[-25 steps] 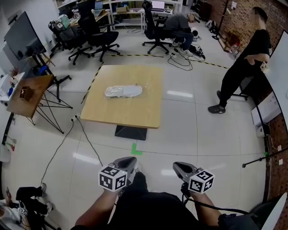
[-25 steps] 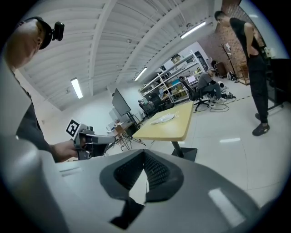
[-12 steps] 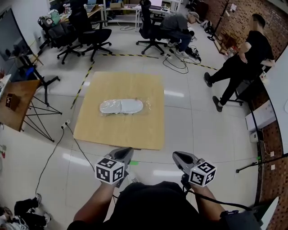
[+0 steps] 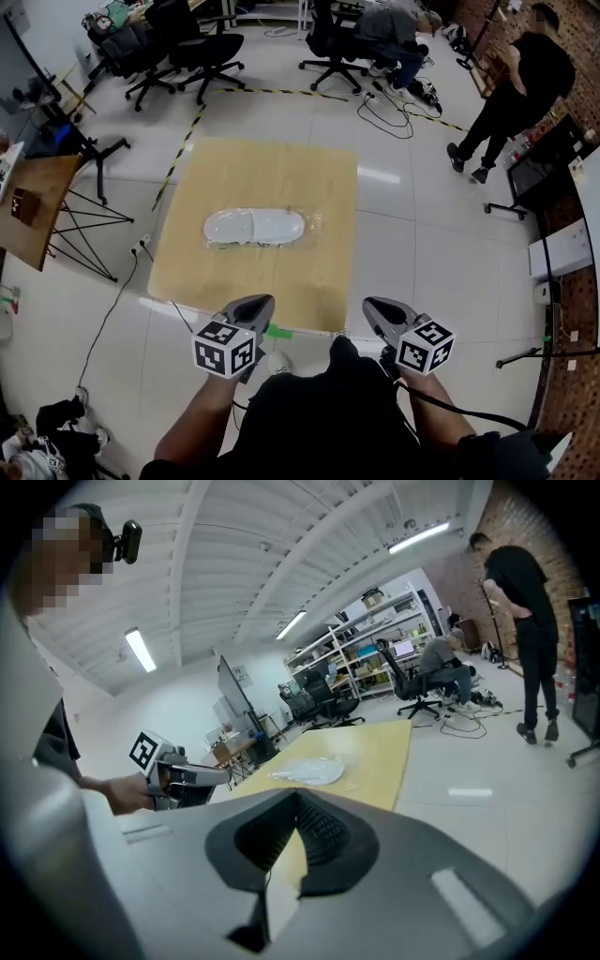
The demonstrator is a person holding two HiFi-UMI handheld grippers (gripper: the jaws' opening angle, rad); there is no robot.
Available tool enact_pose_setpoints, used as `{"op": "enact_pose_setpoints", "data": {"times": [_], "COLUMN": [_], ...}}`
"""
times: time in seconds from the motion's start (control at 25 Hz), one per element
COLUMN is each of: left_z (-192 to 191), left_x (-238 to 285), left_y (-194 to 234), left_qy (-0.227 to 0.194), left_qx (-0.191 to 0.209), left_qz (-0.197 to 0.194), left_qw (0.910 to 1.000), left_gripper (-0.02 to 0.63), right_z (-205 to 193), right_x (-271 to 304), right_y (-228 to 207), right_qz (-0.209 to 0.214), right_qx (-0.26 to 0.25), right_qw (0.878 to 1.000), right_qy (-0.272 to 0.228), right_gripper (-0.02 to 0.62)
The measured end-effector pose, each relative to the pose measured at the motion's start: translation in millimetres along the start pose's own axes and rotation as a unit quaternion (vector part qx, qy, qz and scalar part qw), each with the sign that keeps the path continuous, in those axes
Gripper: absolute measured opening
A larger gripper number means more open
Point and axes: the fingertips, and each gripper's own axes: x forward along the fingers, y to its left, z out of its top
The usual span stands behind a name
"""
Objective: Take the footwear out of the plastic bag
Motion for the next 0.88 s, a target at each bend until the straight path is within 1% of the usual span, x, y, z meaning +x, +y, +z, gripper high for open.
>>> {"op": "enact_pose_setpoints", "data": {"times": [0.12,0.24,0.36,0.44,0.52,0.6,0.68,0.8,0.88], "left_z": [8,12,23,28,30,29,26,33,42], "left_x": [25,51,73,78,79,79,76,78,93], "left_y": [3,7,15,19,20,21,33,71,91], "left_qy": [0.006,0.019,0.023,0.023,0.026,0.037,0.047,0.055,0.068], "left_qx": [-0.008,-0.021,-0.014,-0.010,-0.009,0.000,0.007,0.004,0.024], "left_qz": [0.039,0.074,0.106,0.135,0.153,0.160,0.165,0.181,0.185], "left_qw": [0.9992,0.9969,0.9939,0.9906,0.9878,0.9864,0.9852,0.9820,0.9802], "left_gripper": [0.008,0.008,0.008,0.008,0.008,0.009,0.009,0.020,0.021], "right_z": [16,29,38,36,30,21,12,5,-3], "right_x": [22,43,67,80,92,102,113,134,142], "right_y": [-30,-55,-77,-86,-91,-93,-92,-99,-109], "right_qz": [0.041,0.085,0.122,0.146,0.163,0.170,0.169,0.154,0.137], "right_qx": [-0.008,-0.035,-0.067,-0.076,-0.087,-0.100,-0.104,-0.087,-0.073], "right_qw": [0.999,0.995,0.988,0.982,0.977,0.972,0.970,0.974,0.977], "right_qy": [0.020,0.044,0.068,0.089,0.110,0.128,0.138,0.143,0.149], "right_gripper": [0.002,0.003,0.002,0.002,0.003,0.003,0.003,0.002,0.003]}}
